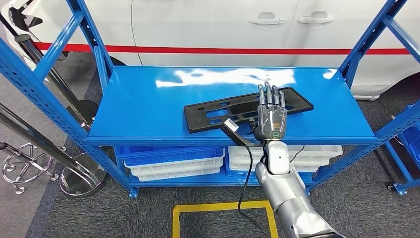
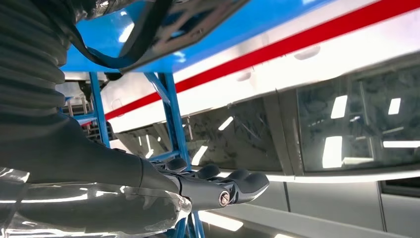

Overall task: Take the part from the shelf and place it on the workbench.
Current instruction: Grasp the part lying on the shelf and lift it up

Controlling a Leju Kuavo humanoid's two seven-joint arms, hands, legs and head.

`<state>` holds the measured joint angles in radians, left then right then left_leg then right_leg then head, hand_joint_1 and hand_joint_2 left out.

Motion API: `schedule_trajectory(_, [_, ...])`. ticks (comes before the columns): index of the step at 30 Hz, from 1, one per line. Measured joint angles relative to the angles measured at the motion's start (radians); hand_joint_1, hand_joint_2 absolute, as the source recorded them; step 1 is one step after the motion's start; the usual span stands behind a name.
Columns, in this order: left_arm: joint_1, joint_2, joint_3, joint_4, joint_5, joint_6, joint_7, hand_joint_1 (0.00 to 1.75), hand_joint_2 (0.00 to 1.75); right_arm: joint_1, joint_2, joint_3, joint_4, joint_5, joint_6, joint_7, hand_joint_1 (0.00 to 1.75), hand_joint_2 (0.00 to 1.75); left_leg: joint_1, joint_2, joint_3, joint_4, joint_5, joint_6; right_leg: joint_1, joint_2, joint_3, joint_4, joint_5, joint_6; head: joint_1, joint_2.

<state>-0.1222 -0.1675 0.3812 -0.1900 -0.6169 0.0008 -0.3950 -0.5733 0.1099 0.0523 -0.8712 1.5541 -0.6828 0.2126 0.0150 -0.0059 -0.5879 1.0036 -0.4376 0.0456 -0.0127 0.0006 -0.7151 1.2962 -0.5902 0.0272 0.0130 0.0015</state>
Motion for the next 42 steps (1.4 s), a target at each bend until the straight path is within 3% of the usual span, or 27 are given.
schedule_trajectory(1, [0.0,0.0,0.0,0.0,0.0,0.0,0.0,0.0,0.0,0.001,0.0,0.0,0.002,0.0,0.0,0.001,0.0,1.75,0.0,-0.001,0.001,0.002,-0.002,0.0,-0.001,0.0,-0.006,0.002,0.016,0.001,0.0,0.0])
schedule_trajectory(2, [0.0,0.0,0.0,0.0,0.0,0.0,0.0,0.0,0.0,0.002,-0.001,0.0,0.004,0.0,0.0,0.002,0.0,1.75,0.0,-0.002,0.002,0.004,-0.004,-0.002,-0.002,0.0,0.008,-0.036,0.049,0.0,0.0,0.0])
schedule_trajectory(3, [0.0,-0.001,0.0,0.0,-0.001,0.0,0.0,0.0,0.0,0.001,-0.002,0.0,0.005,0.0,0.0,0.005,0.0,1.75,0.0,-0.003,0.005,0.006,-0.007,-0.004,-0.003,0.0,0.039,-0.108,0.092,-0.003,0.0,0.0])
schedule_trajectory(5, [0.0,-0.001,0.0,0.0,-0.002,0.0,0.001,0.0,0.0,-0.002,-0.005,0.004,0.008,0.0,0.0,0.013,0.0,1.75,-0.002,-0.005,0.006,0.011,-0.013,-0.011,0.001,0.0,0.094,-0.231,0.141,-0.011,0.0,0.0])
schedule_trajectory(6, [-0.001,-0.001,0.0,0.0,-0.002,0.0,0.001,0.0,0.0,-0.003,-0.006,0.008,0.011,0.0,0.0,0.017,0.0,1.75,-0.003,-0.005,0.005,0.013,-0.015,-0.015,0.003,0.001,0.107,-0.262,0.148,-0.015,0.0,0.0])
schedule_trajectory(8, [-0.002,-0.002,0.0,0.0,-0.002,0.0,0.002,0.0,0.0,-0.003,-0.008,0.016,0.018,0.0,0.0,0.024,0.0,1.75,-0.004,-0.004,0.003,0.011,-0.014,-0.026,0.009,0.003,0.106,-0.268,0.146,-0.022,0.0,0.0])
schedule_trajectory(11, [-0.002,-0.003,0.0,0.0,-0.003,0.001,0.002,0.0,0.0,-0.005,-0.011,0.02,0.024,0.0,0.0,0.03,0.0,1.75,-0.004,-0.002,-0.009,0.04,-0.039,-0.041,0.001,0.002,0.112,-0.28,0.152,-0.039,0.0,0.0])
schedule_trajectory(14, [-0.004,-0.003,0.0,0.0,-0.006,0.002,0.001,0.0,0.0,-0.008,-0.013,0.031,0.034,0.0,0.0,0.039,0.0,1.75,-0.003,0.0,-0.091,0.221,-0.127,-0.049,0.001,-0.001,0.116,-0.283,0.153,-0.049,-0.001,0.0])
schedule_trajectory(15, [-0.004,-0.003,0.001,0.0,-0.007,0.002,0.001,0.0,0.0,-0.008,-0.014,0.034,0.038,0.0,0.0,0.041,0.0,1.75,-0.003,0.0,-0.118,0.275,-0.143,-0.049,0.003,-0.001,0.115,-0.282,0.152,-0.05,-0.001,0.0])
schedule_trajectory(16, [-0.003,-0.003,0.0,0.0,-0.008,0.003,0.001,0.0,0.0,-0.008,-0.014,0.036,0.042,0.0,0.0,0.042,0.0,1.75,-0.003,0.0,-0.129,0.296,-0.14,-0.048,0.004,-0.001,0.115,-0.281,0.151,-0.051,-0.001,0.0])
schedule_trajectory(17, [-0.003,-0.003,0.0,0.0,-0.008,0.003,0.001,0.0,0.0,-0.008,-0.014,0.036,0.045,0.0,0.0,0.042,0.0,1.75,-0.003,0.0,-0.12,0.275,-0.118,-0.046,0.006,-0.001,0.116,-0.279,0.15,-0.052,-0.001,0.0])
schedule_trajectory(19, [-0.004,-0.003,0.001,0.0,-0.008,0.003,0.001,0.0,0.0,-0.009,-0.015,0.039,0.049,0.0,0.0,0.043,0.0,1.75,-0.004,0.0,-0.059,0.145,-0.051,-0.035,0.009,0.0,0.117,-0.275,0.147,-0.051,-0.001,0.0])
schedule_trajectory(21, [-0.007,-0.003,0.001,0.0,-0.008,0.003,0.001,0.0,0.0,-0.012,-0.015,0.041,0.051,0.0,0.0,0.043,0.0,1.75,-0.008,0.0,-0.008,0.037,-0.017,-0.025,0.012,0.001,0.115,-0.272,0.146,-0.046,-0.001,0.0])
schedule_trajectory(24, [-0.007,-0.003,0.001,-0.001,-0.008,0.003,0.001,0.0,0.0,-0.014,-0.016,0.043,0.057,0.0,0.0,0.047,0.0,1.75,-0.012,-0.001,0.002,0.012,-0.012,-0.016,0.013,0.001,0.114,-0.275,0.149,-0.03,-0.001,0.0])
schedule_trajectory(26, [-0.006,-0.004,0.001,-0.001,-0.008,0.003,0.001,0.0,0.0,-0.017,-0.019,0.045,0.06,0.0,0.0,0.053,0.0,1.75,-0.007,0.0,0.007,-0.001,-0.004,-0.006,0.012,0.001,0.109,-0.258,0.133,-0.02,-0.001,0.0])
schedule_trajectory(27, [-0.007,-0.005,0.001,-0.001,-0.008,0.003,0.001,0.0,0.0,-0.021,-0.021,0.048,0.062,0.0,0.0,0.058,0.0,1.75,-0.004,0.0,0.009,-0.007,0.0,-0.001,0.012,0.001,0.094,-0.225,0.111,-0.015,-0.001,0.0])
schedule_trajectory(29, [-0.009,-0.006,0.001,-0.001,-0.009,0.003,0.001,0.0,0.0,-0.025,-0.026,0.058,0.07,0.0,0.0,0.071,0.0,1.75,-0.003,0.002,0.009,-0.009,0.002,0.003,0.007,0.001,0.036,-0.1,0.046,-0.008,0.0,0.0])
schedule_trajectory(31, [-0.008,-0.006,0.001,-0.001,-0.009,0.003,0.001,0.0,0.0,-0.023,-0.03,0.069,0.082,0.0,0.0,0.079,0.0,1.75,-0.004,0.002,0.008,-0.007,0.001,0.004,0.003,0.001,-0.012,-0.002,0.016,-0.002,0.0,0.0])
schedule_trajectory(32, [-0.008,-0.006,0.001,-0.001,-0.009,0.003,0.001,0.0,0.0,-0.022,-0.032,0.074,0.087,0.0,0.0,0.08,0.0,1.75,-0.004,0.002,0.008,-0.006,0.001,0.004,0.001,0.001,-0.012,-0.003,0.029,0.0,0.0,0.0])
schedule_trajectory(33, [-0.007,-0.006,0.001,-0.001,-0.009,0.003,0.001,0.0,0.0,-0.022,-0.033,0.077,0.091,0.0,0.0,0.081,0.0,1.75,-0.004,0.001,0.009,-0.004,-0.001,0.002,-0.001,0.0,0.009,-0.047,0.06,-0.001,0.0,0.0])
schedule_trajectory(34, [-0.007,-0.006,0.001,-0.001,-0.01,0.003,0.001,0.0,0.0,-0.024,-0.035,0.081,0.094,0.0,0.0,0.081,0.0,1.75,-0.004,0.0,0.01,-0.002,-0.003,0.0,-0.002,0.0,0.043,-0.115,0.098,-0.002,0.0,0.0])
schedule_trajectory(36, [-0.008,-0.006,0.001,-0.001,-0.01,0.004,0.001,0.0,0.0,-0.029,-0.037,0.088,0.098,0.0,0.0,0.082,0.0,1.75,-0.006,-0.001,0.008,0.004,-0.007,-0.008,0.001,0.0,0.102,-0.239,0.143,-0.009,0.0,0.0])
schedule_trajectory(37, [-0.008,-0.006,0.002,-0.001,-0.01,0.004,0.001,0.0,0.0,-0.031,-0.038,0.091,0.1,0.0,0.0,0.082,0.0,1.75,-0.007,-0.001,0.007,0.006,-0.009,-0.012,0.004,0.001,0.114,-0.266,0.148,-0.013,-0.001,0.0])
schedule_trajectory(40, [-0.008,-0.006,0.003,-0.001,-0.01,0.005,0.001,0.0,0.0,-0.032,-0.041,0.097,0.108,0.0,0.0,0.09,0.0,1.75,-0.008,-0.001,0.005,0.007,-0.012,-0.027,0.005,0.002,0.115,-0.277,0.147,-0.027,-0.001,0.0])
schedule_trajectory(42, [-0.008,-0.006,0.004,-0.002,-0.009,0.006,0.001,0.0,0.0,-0.036,-0.041,0.105,0.114,0.0,0.0,0.096,0.0,1.75,-0.006,0.0,-0.011,0.046,-0.04,-0.036,0.001,0.001,0.119,-0.284,0.151,-0.04,-0.001,0.0])
